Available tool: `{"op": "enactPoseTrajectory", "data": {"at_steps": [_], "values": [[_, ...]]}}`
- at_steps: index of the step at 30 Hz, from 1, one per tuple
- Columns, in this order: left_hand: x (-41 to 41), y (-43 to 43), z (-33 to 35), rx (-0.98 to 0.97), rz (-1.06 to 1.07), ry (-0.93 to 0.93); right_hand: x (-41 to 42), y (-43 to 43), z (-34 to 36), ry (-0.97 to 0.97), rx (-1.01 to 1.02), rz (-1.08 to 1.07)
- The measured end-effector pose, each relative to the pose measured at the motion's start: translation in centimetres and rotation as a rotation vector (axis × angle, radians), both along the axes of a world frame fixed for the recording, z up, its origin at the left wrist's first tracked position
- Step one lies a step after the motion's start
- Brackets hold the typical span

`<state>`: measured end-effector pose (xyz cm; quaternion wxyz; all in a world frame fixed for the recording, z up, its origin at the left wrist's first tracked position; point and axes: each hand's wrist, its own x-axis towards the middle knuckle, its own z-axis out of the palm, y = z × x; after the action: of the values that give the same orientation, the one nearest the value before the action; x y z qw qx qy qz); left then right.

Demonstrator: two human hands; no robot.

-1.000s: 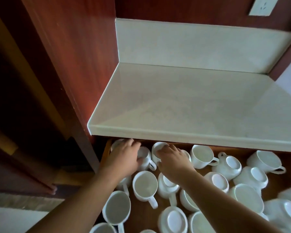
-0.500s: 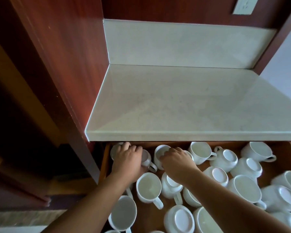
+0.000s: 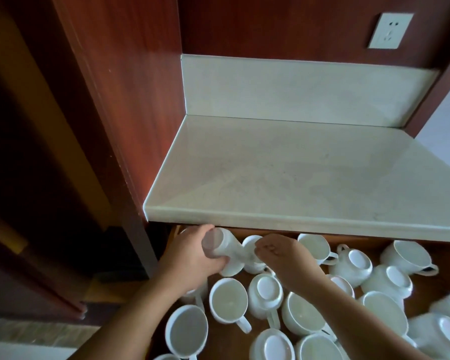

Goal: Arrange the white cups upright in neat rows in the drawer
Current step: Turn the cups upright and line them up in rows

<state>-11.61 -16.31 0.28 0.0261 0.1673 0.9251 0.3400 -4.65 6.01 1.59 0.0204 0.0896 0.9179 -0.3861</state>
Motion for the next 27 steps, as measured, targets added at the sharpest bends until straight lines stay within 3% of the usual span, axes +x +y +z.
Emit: {"op": "enactPoseTrajectory", "data": {"at_steps": [3, 6, 10, 15, 21, 27], "values": [[1.6, -1.0, 1.6, 0.370, 0.054, -0.113, 0.6, -0.4, 0.8, -0.066, -0.447, -0.155], [2.4, -1.3, 2.2, 0.637, 0.000, -0.200, 0.7, -1.2, 2.8, -0.270, -0.982, -0.197], [2.6, -0.8, 2.4, 0.723, -0.126, -0.205, 0.3, -2.2, 4.7, -0.257, -1.130, -0.138], [1.0, -2.0, 1.8, 0.499, -0.277, -0.206, -0.3, -2.5, 3.5, -0.171, -1.144, -0.176], [-2.0, -5.3, -2.0, -0.144, -0.094, 0.085, -0.3, -1.3, 0.6, -0.104, -1.041, -0.285], [-3.8, -3.9, -3.5, -0.350, -0.279, 0.243, -1.1, -3.3, -1.4, -0.105, -0.947, -0.380]]}}
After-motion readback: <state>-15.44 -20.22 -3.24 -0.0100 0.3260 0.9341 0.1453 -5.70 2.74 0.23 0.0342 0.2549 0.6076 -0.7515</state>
